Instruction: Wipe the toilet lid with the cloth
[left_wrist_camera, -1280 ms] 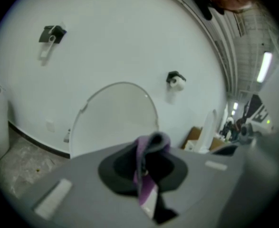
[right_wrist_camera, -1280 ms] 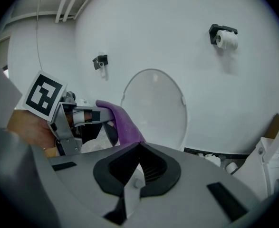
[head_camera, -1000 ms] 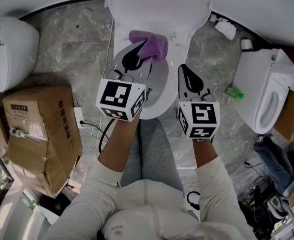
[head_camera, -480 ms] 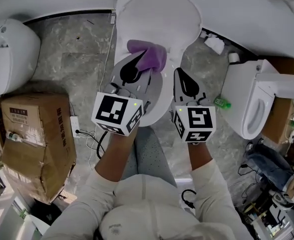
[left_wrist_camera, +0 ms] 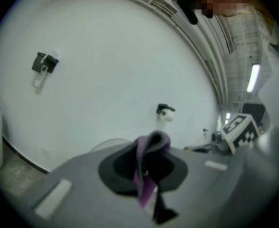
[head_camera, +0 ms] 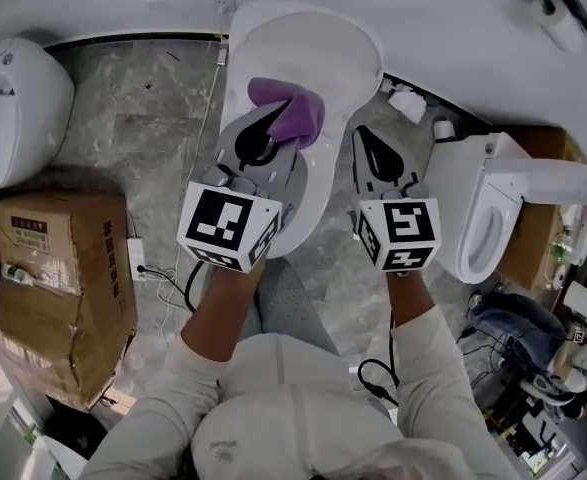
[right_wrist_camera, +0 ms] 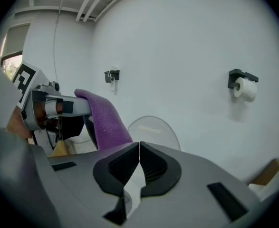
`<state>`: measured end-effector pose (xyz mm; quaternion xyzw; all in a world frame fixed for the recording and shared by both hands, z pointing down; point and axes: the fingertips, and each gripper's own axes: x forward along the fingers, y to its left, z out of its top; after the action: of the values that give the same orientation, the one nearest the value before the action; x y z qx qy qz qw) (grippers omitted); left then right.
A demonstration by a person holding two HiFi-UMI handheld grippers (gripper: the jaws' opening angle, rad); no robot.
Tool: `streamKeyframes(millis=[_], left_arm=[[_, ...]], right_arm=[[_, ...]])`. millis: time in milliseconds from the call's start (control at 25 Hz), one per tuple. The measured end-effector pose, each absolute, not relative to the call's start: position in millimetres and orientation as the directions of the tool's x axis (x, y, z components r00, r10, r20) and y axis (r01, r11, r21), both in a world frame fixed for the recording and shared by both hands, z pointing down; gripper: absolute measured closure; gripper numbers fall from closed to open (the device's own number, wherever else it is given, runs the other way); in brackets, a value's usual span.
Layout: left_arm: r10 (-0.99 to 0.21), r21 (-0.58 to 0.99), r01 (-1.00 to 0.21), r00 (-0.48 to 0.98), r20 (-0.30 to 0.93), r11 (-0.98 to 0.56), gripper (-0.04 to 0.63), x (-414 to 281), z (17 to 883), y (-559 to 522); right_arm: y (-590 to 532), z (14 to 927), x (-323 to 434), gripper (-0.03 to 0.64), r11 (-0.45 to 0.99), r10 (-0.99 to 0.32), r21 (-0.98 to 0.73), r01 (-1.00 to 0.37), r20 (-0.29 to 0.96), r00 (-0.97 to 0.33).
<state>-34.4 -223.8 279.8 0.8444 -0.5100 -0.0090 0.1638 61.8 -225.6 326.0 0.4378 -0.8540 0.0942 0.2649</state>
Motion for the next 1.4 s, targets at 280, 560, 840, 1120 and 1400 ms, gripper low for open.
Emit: streamKeyframes(millis=[280,560,840,1120,1400], left_arm=[[-0.869,0.272,-0.862,0.475,0.138,-0.428,0.575,-37.2,264.2,-231.2],[-0.873,0.263,-0.869,0.465,0.148,-0.418,0.575,-43.0,256.3,-253.5],[-0.875,0.266,-0.871,0.46,0.15,-0.412,0.575,-47.1,250.1,-277.3],[-0.879,0.276,-0.873,0.453,0.148,-0.403,0.575,-51.2,246.5,-285.3],[-0.884,0.285,-0.876,0.442,0.153,-0.389,0.575,-58.9,251.0,-286.2]], right_arm=[[-251.0,313.5,53.9,0.598,0.75,-0.604,0.197,-0.631,0.592,-0.533],[-293.1,311.7,47.9,0.598,0.827,-0.529,0.242,-0.507,0.642,-0.556],[-323.9,319.5,37.2,0.577,0.871,-0.469,0.258,-0.418,0.689,-0.553],[-357.0,343.5,39.3,0.514,0.904,-0.403,0.256,-0.342,0.776,-0.485],[-399.3,368.4,38.4,0.495,0.915,-0.379,0.276,-0.293,0.837,-0.395]])
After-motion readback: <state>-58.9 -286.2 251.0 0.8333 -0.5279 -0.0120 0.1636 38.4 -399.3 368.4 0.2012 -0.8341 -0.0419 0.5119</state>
